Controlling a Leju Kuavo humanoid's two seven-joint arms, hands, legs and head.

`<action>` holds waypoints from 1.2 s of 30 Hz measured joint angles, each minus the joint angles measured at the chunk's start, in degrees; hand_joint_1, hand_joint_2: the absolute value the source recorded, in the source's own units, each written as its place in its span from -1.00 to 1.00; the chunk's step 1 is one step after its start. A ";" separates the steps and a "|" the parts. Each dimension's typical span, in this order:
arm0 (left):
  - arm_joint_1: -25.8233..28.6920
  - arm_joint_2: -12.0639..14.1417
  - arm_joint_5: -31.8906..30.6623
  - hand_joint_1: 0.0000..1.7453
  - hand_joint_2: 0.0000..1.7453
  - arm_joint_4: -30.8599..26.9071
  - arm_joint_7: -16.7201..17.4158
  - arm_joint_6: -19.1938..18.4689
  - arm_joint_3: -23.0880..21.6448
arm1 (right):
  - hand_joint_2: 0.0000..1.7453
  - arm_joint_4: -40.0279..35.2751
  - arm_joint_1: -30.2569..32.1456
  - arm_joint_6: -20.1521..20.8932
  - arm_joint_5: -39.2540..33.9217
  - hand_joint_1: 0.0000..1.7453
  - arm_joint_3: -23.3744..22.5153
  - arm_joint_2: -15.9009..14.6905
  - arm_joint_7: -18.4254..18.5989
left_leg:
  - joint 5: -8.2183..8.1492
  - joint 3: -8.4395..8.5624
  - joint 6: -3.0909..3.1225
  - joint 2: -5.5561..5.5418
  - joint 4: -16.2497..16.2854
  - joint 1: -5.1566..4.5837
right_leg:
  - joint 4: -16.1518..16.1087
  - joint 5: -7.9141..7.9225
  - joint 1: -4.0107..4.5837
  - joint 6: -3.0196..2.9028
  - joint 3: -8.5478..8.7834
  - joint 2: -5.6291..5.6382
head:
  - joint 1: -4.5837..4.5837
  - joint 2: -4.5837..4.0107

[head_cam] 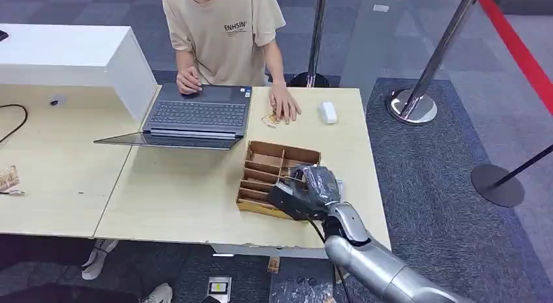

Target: Pass the card to the sensor for recognition and then transmit it.

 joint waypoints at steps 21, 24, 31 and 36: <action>-0.82 0.20 -3.85 -1.00 1.00 0.02 -0.66 -1.77 -0.74 | 1.00 -10.71 -20.02 13.97 -22.27 1.00 -3.95 -1.55 -10.76 | 0.18 -0.12 0.00 0.11 0.00 -0.01 | 0.03 0.17 -0.01 0.01 -0.12 0.04 | 0.00 0.00; -1.39 0.17 -4.37 -1.00 1.00 0.00 -0.66 -1.94 -1.31 | 1.00 -8.05 -25.45 13.86 -22.58 1.00 -3.98 -1.03 -12.41 | 0.18 -0.13 0.01 0.10 0.00 -0.01 | 0.03 0.18 -0.01 0.02 -0.11 0.03 | 0.00 0.00; -2.27 -0.39 -5.05 -1.00 1.00 0.00 -0.44 -2.23 -1.97 | 1.00 4.38 -33.21 8.65 -9.15 1.00 -1.83 2.41 -9.15 | 0.18 -0.17 0.01 -0.01 0.00 -0.01 | 0.03 0.19 0.00 0.03 -0.12 0.02 | 0.00 0.00; -2.44 -0.74 -5.36 -1.00 1.00 0.00 0.24 -2.23 -2.01 | 1.00 12.31 -34.66 5.90 6.68 1.00 3.11 5.07 -2.42 | 0.18 -0.18 0.01 -0.04 0.00 0.00 | 0.03 0.19 0.00 0.03 -0.14 -0.01 | 0.00 0.00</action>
